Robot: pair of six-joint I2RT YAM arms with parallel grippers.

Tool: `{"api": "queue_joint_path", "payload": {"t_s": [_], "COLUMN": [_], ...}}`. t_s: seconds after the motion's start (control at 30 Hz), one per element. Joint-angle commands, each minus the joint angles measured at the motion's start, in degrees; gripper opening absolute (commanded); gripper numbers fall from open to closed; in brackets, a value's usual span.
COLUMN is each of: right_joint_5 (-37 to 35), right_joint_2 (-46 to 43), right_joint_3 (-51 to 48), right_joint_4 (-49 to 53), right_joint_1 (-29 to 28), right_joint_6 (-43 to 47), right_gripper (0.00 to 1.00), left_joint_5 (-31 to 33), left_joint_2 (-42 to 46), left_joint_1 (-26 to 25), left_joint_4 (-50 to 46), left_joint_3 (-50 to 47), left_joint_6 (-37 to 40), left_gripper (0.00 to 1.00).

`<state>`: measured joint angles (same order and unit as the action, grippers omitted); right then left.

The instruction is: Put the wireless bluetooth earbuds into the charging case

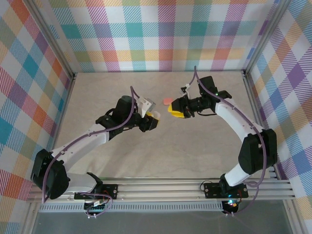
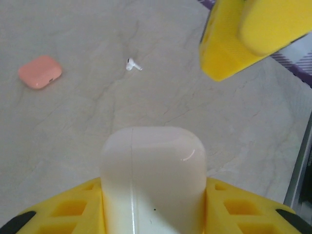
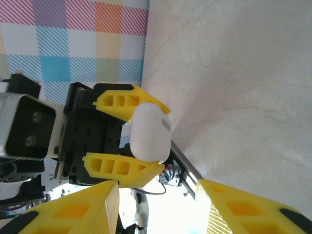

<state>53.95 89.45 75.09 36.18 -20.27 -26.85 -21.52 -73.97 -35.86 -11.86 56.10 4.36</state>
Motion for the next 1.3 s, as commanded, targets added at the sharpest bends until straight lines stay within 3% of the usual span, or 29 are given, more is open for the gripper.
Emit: {"api": "queue_joint_path", "payload": {"t_s": [0.0,0.53,0.9,0.97,1.17,1.27], "right_joint_5": [-4.96,-4.42,-4.56,-4.24,-5.87,-8.56], "right_joint_2": [-1.13,4.65,5.67,5.17,0.91,-2.85], "right_joint_3": [3.69,11.34,11.00,10.42,5.96,0.88], "right_joint_4": [5.16,6.84,9.55,8.11,-3.46,-13.47], "right_joint_1": [-2.82,-12.62,-13.74,-13.74,-12.67,-11.06], "right_joint_6": [2.03,2.26,4.80,4.81,1.06,-4.07], "right_gripper": [0.46,0.44,0.14,0.07,0.01,0.01], "left_joint_5": [-1.00,-3.27,-1.79,-0.57,9.81,11.59], "left_joint_2": [4.65,8.13,7.95,8.18,14.11,18.36], "left_joint_1": [-1.14,-1.32,-1.32,-1.32,-1.15,-0.55], "left_joint_4": [0.78,-1.38,-1.16,-0.83,3.08,4.55], "left_joint_3": [-1.76,-2.38,-1.35,-1.31,-3.52,-5.02], "left_joint_6": [5.00,7.77,7.76,7.17,0.74,-2.80], "left_gripper": [0.21,0.21,0.26,0.31,0.79,0.87]}}
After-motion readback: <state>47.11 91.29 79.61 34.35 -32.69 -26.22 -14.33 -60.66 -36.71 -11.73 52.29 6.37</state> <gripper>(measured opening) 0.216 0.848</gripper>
